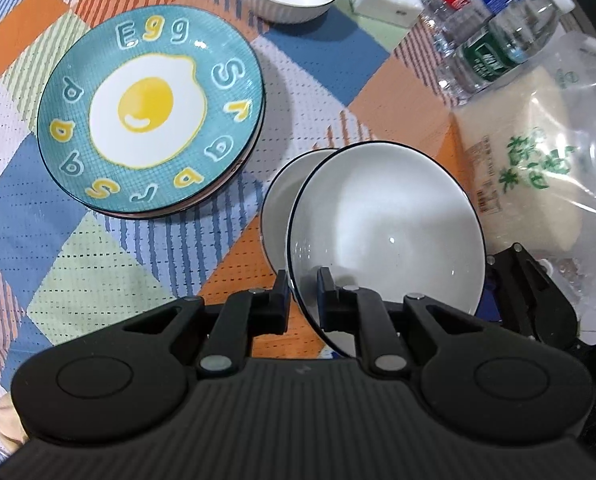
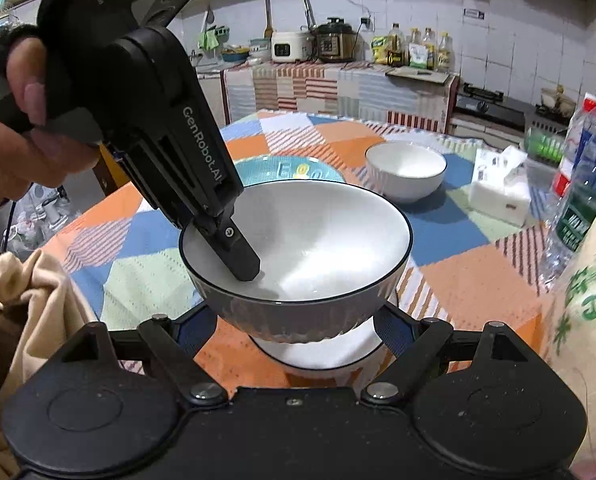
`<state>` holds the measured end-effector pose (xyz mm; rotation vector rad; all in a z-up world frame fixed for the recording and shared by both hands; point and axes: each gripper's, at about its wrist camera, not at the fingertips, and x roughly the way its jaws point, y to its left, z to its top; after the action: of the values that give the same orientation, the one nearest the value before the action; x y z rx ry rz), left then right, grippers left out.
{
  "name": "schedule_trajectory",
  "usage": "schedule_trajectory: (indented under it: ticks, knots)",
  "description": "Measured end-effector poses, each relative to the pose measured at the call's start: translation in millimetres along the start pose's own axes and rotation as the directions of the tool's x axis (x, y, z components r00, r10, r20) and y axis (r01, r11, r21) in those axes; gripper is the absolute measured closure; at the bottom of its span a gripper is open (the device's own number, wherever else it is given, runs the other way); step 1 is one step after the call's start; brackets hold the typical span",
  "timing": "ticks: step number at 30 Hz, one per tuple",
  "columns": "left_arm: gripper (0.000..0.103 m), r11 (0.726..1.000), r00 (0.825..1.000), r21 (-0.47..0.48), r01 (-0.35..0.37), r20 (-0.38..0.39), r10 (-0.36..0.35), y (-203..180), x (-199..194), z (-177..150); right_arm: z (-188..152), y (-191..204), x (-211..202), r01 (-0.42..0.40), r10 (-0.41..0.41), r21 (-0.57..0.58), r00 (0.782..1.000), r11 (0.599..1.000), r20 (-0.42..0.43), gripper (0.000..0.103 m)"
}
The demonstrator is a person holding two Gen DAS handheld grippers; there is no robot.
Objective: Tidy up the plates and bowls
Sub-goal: 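Carry the second bowl over the first bowl and lower it inside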
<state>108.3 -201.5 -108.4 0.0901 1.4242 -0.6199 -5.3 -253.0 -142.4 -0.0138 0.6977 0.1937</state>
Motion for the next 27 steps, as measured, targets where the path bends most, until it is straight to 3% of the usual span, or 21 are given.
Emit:
schedule_trajectory:
  ticks: [7, 18, 27]
  knots:
    - [0.091, 1.0, 0.999, 0.025, -0.003, 0.044, 0.002, 2.3, 10.0, 3.6, -2.7, 0.8, 10.2, 0.024, -0.023, 0.007, 0.999, 1.0, -0.027, 0.014]
    - [0.089, 0.998, 0.999, 0.048, -0.026, 0.04, 0.024, -2.0, 23.7, 8.3, -6.8, -3.5, 14.5, 0.041, -0.04, 0.01, 0.997, 0.999, -0.073, 0.014]
    - [0.087, 0.984, 0.991, 0.128, -0.123, 0.072, 0.114, -21.9, 30.4, 0.3, -12.7, -5.3, 14.3, 0.072, -0.071, 0.013, 0.993, 0.997, -0.09, 0.015]
